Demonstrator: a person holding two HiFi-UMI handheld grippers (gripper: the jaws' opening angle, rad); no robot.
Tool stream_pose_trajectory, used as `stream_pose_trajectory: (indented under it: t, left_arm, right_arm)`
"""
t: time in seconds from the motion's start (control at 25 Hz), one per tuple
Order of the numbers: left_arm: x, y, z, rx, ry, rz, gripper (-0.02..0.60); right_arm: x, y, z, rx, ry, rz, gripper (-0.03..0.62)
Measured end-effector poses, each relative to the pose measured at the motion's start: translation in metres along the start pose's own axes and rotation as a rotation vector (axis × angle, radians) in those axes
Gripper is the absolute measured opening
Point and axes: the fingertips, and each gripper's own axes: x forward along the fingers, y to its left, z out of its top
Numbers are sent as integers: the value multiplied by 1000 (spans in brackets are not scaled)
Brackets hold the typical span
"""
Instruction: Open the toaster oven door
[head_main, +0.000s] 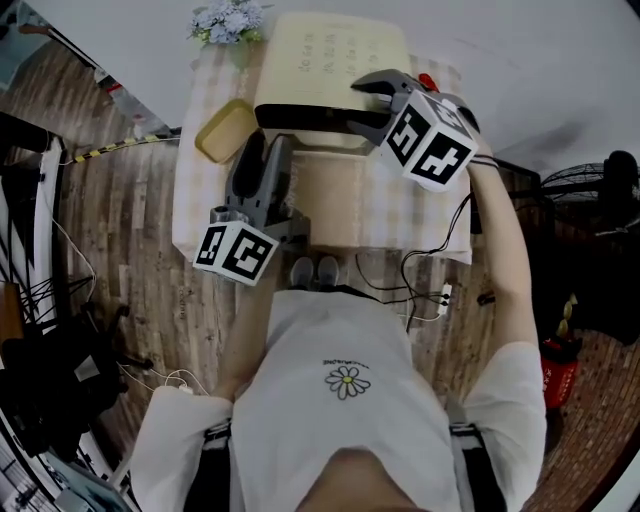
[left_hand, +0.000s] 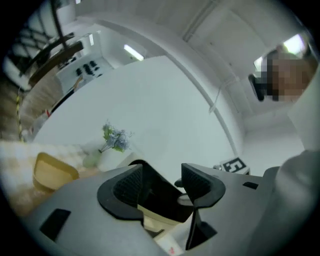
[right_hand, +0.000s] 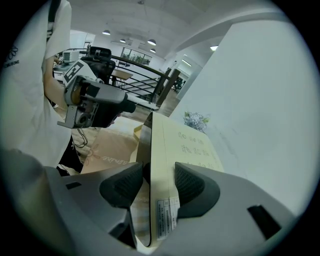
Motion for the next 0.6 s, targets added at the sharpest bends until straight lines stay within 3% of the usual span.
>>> stream_pose_trajectory:
  t: [0.12, 0.24, 0.6]
  left_arm:
    - [-4, 17, -2, -298, -82, -20, 235]
    - [-3, 40, -17, -558, -98, 7, 235]
    - [0, 69, -76, -812, -26, 61, 235]
  right_arm:
    - [-1, 0, 0, 5, -3, -2, 198]
    - [0, 0, 0, 8, -4, -3, 198]
    - [0, -1, 2, 16, -8, 1, 198]
